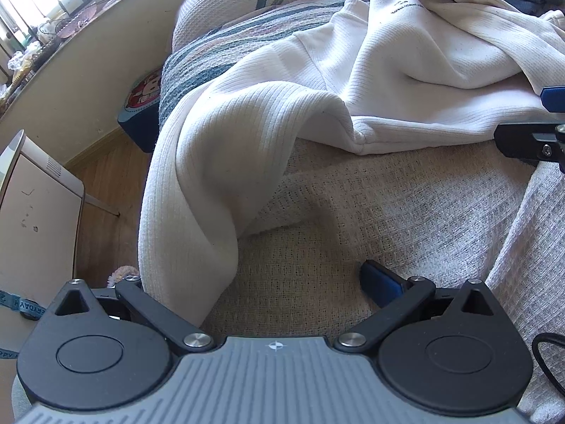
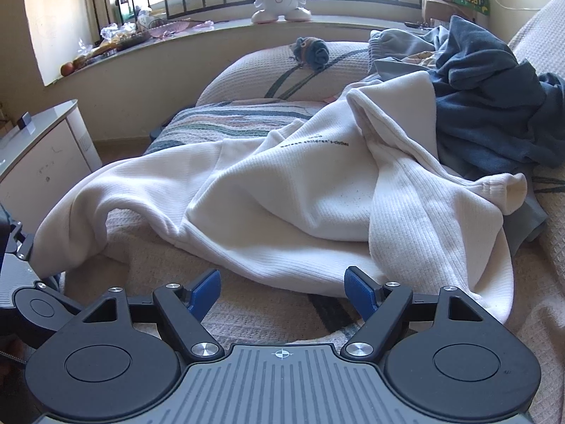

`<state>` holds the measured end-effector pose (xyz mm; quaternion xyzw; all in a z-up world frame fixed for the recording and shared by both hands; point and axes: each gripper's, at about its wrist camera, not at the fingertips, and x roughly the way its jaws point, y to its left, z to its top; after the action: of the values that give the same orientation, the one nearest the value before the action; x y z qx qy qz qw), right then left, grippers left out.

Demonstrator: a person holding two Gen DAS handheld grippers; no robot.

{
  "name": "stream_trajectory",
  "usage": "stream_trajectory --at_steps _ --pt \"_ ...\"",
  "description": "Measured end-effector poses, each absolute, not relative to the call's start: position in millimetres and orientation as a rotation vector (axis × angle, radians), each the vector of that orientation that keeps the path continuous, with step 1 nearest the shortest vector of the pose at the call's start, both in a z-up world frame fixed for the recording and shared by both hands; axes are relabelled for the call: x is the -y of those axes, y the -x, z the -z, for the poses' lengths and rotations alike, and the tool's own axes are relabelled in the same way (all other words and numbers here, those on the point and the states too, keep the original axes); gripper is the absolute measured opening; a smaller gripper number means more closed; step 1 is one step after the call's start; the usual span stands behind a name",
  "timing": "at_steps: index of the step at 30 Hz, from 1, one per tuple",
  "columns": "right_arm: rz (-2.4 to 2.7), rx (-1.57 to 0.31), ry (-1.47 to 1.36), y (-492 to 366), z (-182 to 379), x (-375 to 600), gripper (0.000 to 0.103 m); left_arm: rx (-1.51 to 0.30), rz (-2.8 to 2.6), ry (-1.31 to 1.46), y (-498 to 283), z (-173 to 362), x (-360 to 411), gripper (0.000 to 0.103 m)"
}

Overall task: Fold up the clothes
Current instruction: 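Move both grippers over the crumpled white sweatshirt, positioning near its edges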

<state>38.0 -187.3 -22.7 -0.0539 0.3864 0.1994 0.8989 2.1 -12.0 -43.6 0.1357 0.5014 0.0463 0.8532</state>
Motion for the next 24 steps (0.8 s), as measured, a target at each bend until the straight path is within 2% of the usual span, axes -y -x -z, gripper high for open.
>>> stream_trajectory --at_steps 13,15,16,17,18,20,23,24 --pt "-0.462 -0.817 0.167 -36.2 25.7 171.9 0.079 -1.04 -0.091 -0.271 -0.6 42.7 9.4 0.103" --pt "-0.462 -0.819 0.168 -36.1 26.2 171.3 0.079 -1.009 -0.075 -0.254 3.5 37.6 9.9 0.095" --pt "-0.461 -0.82 0.168 -36.1 26.4 171.4 0.079 -0.992 -0.071 -0.243 4.5 34.0 9.5 0.083" --pt "-0.459 -0.821 0.168 -36.2 26.7 171.7 0.079 -0.975 -0.068 -0.234 5.4 30.6 9.1 0.078" --pt "-0.456 -0.821 0.168 -36.5 27.0 172.2 0.079 -0.964 -0.076 -0.233 4.8 28.2 8.0 0.069" --pt "-0.452 -0.823 0.168 -37.0 27.6 173.1 0.079 -0.953 -0.086 -0.205 2.9 24.9 3.4 0.058" --pt "-0.447 -0.822 0.165 -37.7 27.6 174.5 0.079 -0.939 -0.109 -0.167 1.6 21.2 -3.1 0.033" --pt "-0.444 -0.821 0.164 -38.0 27.6 174.9 0.079 -0.934 -0.115 -0.157 1.2 19.9 -5.5 0.03"
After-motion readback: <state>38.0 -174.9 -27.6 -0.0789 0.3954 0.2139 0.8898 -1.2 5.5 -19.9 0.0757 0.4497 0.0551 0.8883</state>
